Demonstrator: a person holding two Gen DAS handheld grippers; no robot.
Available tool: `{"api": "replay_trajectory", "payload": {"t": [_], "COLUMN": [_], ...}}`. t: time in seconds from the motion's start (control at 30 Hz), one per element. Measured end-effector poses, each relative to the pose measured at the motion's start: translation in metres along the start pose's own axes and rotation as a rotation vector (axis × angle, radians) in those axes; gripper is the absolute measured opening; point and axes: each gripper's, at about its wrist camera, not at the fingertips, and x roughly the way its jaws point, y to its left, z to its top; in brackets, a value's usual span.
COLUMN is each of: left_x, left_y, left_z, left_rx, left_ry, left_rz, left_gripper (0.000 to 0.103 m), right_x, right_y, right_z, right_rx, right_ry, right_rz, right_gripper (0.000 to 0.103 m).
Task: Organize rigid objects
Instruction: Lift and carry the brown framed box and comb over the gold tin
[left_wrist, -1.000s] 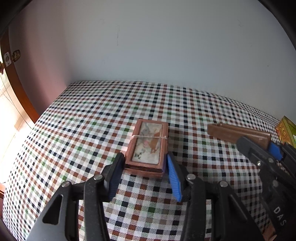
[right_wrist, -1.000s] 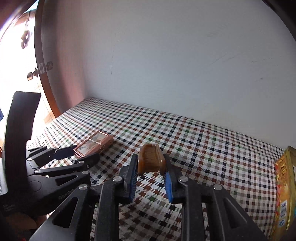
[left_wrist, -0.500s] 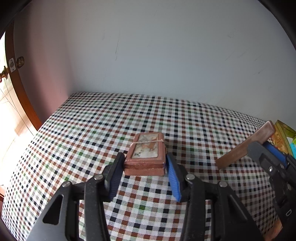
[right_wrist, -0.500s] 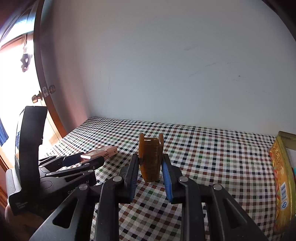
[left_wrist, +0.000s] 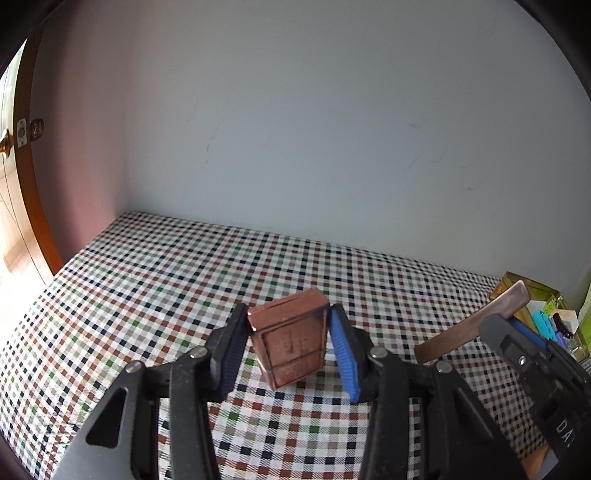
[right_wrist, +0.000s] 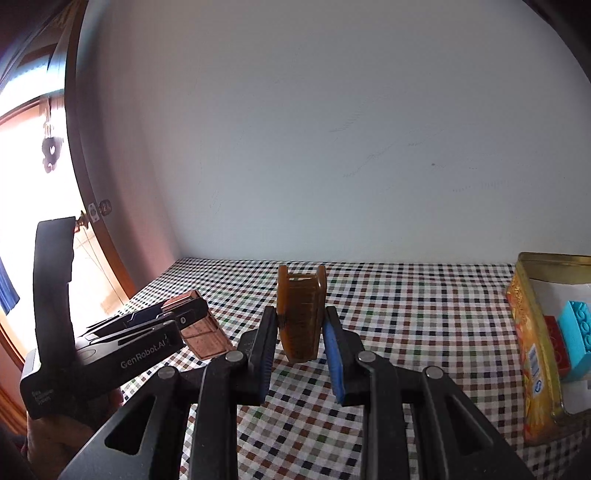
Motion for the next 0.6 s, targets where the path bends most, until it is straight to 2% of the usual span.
{"api": "replay_trajectory", "payload": {"t": [0.23, 0.4, 0.6], "left_x": [-0.004, -0.025, -0.03], "left_y": [-0.015, -0.022, -0.036], "left_z": [0.0, 0.005, 0.005], "left_rx": [0.01, -0.009, 0.012], "left_ry": [-0.015, -0.052, -0.066], "left_rz": [-0.007, -0.004, 0.018], "left_gripper": [0.043, 0.043, 0.043], "right_x": [-0.015, -0.028, -0.041], "right_y": [-0.012, -0.016, -0.024], "right_z": [0.002, 0.004, 0.004], "right_rx": [0.02, 0.012, 0.016], "right_ry": [-0.021, -0.051, -0.068], "right_rz": [-0.008, -0.019, -0.033], "right_gripper": [0.027, 0.027, 0.027]}}
